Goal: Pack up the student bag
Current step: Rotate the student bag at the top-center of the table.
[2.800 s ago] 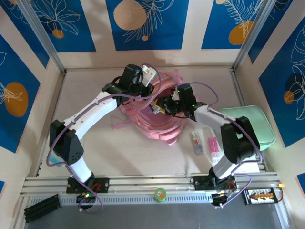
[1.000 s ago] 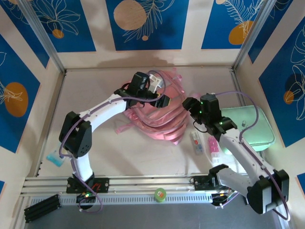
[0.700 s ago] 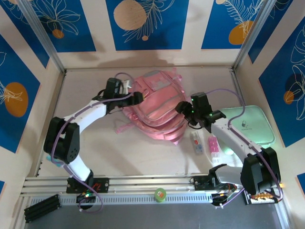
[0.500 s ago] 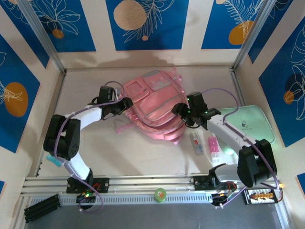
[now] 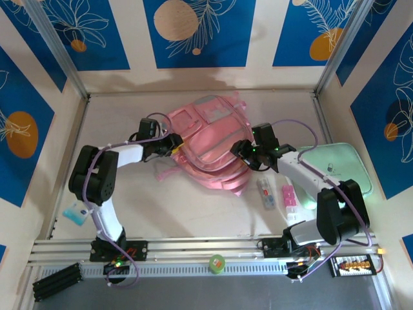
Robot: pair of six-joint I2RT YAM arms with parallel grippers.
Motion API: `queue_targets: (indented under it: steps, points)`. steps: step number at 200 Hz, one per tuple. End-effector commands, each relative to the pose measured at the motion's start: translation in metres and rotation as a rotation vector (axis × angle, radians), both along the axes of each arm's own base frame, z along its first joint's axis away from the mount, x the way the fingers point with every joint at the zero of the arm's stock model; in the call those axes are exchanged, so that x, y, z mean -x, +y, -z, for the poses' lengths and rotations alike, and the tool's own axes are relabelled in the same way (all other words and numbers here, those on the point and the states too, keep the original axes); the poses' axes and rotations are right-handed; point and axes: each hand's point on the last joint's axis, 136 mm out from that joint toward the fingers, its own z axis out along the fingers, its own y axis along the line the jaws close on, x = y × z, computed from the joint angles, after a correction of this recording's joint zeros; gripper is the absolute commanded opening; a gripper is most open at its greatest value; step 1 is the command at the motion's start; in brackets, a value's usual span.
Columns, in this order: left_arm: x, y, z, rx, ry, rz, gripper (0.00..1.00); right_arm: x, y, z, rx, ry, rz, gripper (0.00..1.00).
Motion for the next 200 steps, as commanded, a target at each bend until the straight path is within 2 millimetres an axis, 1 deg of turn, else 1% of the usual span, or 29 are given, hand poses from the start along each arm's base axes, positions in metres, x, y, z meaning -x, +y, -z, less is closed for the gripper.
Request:
queue_targets:
  steps: [1, 7, 28, 36, 55, 64, 67, 71, 83, 108, 121, 133, 146, 155, 165, 177, 190, 200]
  points:
    - [-0.012, -0.013, -0.020, 0.085, -0.063, 0.029, 0.30, -0.012, 0.011, -0.008, -0.035, -0.037, -0.049, 0.53]
    - [-0.014, -0.014, -0.025, 0.095, -0.076, 0.030, 0.27, -0.014, 0.012, -0.008, -0.033, -0.040, -0.058, 0.51]
    - [-0.013, -0.012, -0.036, 0.087, -0.104, 0.028, 0.12, -0.023, 0.014, -0.007, -0.011, -0.059, -0.087, 0.42]
    - [-0.012, -0.010, -0.042, 0.082, -0.118, 0.027, 0.08, -0.027, 0.015, -0.007, 0.000, -0.071, -0.097, 0.41]
    - [-0.006, -0.004, -0.054, 0.083, -0.137, 0.011, 0.00, -0.042, 0.020, -0.009, 0.018, -0.113, -0.139, 0.39]
    - [-0.002, -0.001, -0.062, 0.086, -0.147, -0.002, 0.00, -0.052, 0.022, -0.011, 0.026, -0.132, -0.152, 0.39]
    - [0.000, 0.001, -0.062, 0.086, -0.144, -0.008, 0.00, -0.055, 0.023, -0.010, 0.030, -0.134, -0.159, 0.39]
    - [0.002, 0.002, -0.067, 0.089, -0.153, -0.012, 0.00, -0.059, 0.023, -0.011, 0.031, -0.136, -0.165, 0.39]
    - [0.009, 0.009, -0.075, 0.079, -0.155, -0.043, 0.00, -0.074, 0.026, -0.016, 0.030, -0.139, -0.187, 0.39]
    - [0.020, 0.016, -0.095, 0.100, -0.168, -0.093, 0.00, -0.105, 0.029, -0.026, 0.038, -0.139, -0.225, 0.38]
    - [0.023, 0.018, -0.104, 0.120, -0.172, -0.121, 0.00, -0.116, 0.030, -0.028, 0.055, -0.151, -0.235, 0.38]
    - [0.025, 0.016, -0.113, 0.138, -0.182, -0.139, 0.00, -0.120, 0.027, -0.033, 0.081, -0.159, -0.234, 0.41]
    - [0.026, 0.011, -0.122, 0.152, -0.192, -0.150, 0.00, -0.120, 0.021, -0.040, 0.120, -0.167, -0.223, 0.45]
    - [0.026, 0.006, -0.126, 0.163, -0.200, -0.154, 0.00, -0.118, 0.014, -0.049, 0.155, -0.180, -0.203, 0.49]
    - [0.025, 0.000, -0.130, 0.177, -0.202, -0.158, 0.00, -0.111, 0.003, -0.058, 0.202, -0.185, -0.173, 0.55]
    - [0.023, -0.005, -0.133, 0.194, -0.200, -0.165, 0.00, -0.101, -0.008, -0.070, 0.248, -0.194, -0.143, 0.57]
    - [0.020, -0.010, -0.134, 0.215, -0.191, -0.179, 0.00, -0.085, -0.007, -0.083, 0.254, -0.210, -0.150, 0.58]
    - [0.018, -0.013, -0.134, 0.232, -0.187, -0.189, 0.00, -0.070, 0.003, -0.090, 0.236, -0.216, -0.165, 0.58]
